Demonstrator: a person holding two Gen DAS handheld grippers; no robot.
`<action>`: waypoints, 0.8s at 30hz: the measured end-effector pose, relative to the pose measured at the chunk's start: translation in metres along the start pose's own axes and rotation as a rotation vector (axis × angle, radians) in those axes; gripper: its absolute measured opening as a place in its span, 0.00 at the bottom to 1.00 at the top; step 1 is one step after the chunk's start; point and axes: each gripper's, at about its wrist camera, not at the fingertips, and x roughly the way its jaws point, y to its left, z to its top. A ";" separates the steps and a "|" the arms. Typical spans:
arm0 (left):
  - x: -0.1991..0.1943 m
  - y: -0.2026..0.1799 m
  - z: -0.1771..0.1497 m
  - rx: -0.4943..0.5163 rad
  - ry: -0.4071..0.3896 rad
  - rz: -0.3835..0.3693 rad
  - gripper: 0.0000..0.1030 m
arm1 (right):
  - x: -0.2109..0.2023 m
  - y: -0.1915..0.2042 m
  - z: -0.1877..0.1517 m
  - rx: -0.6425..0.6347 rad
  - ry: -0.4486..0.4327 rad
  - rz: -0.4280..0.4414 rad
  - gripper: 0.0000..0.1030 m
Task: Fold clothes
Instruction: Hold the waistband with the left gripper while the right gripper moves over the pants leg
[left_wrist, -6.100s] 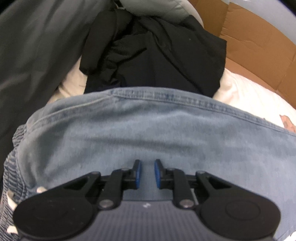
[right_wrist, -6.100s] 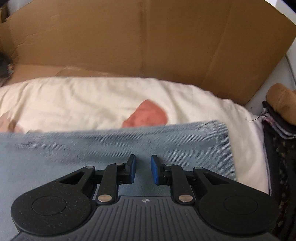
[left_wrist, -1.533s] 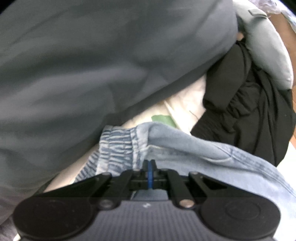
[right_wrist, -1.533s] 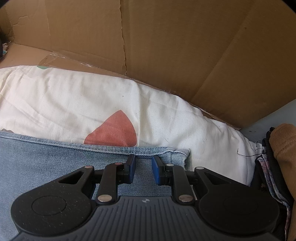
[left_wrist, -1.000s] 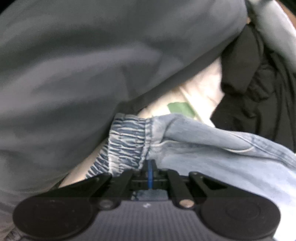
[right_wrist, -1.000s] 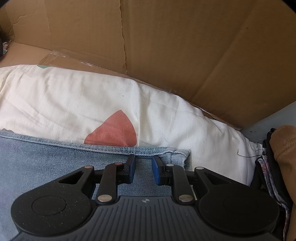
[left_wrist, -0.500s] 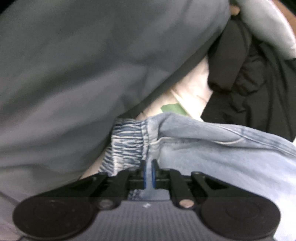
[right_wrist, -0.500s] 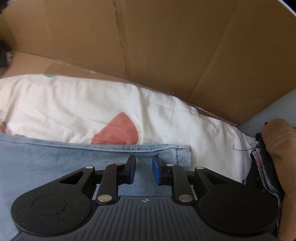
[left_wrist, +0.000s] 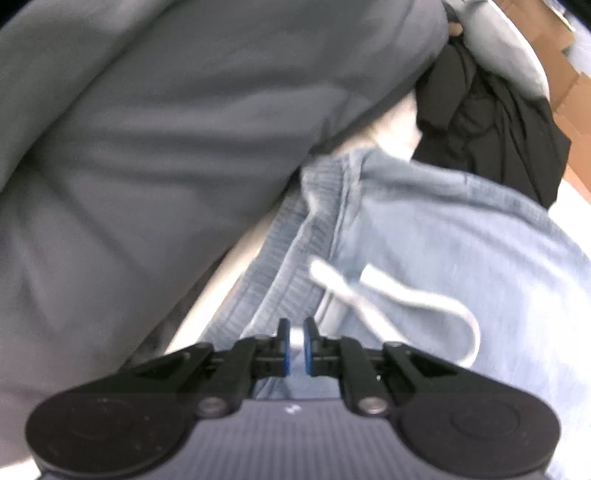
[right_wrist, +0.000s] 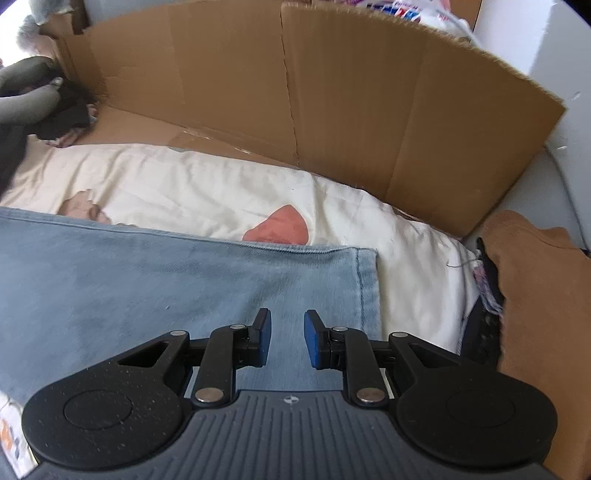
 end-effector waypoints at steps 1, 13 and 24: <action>-0.002 0.005 -0.008 -0.006 0.006 -0.001 0.09 | -0.005 -0.001 -0.002 0.002 -0.004 0.002 0.25; -0.007 0.039 -0.070 -0.099 0.076 -0.045 0.09 | -0.051 0.002 -0.033 0.069 -0.039 0.026 0.25; 0.035 0.060 -0.081 -0.133 0.132 0.043 0.03 | -0.079 0.037 -0.083 0.126 -0.021 0.066 0.25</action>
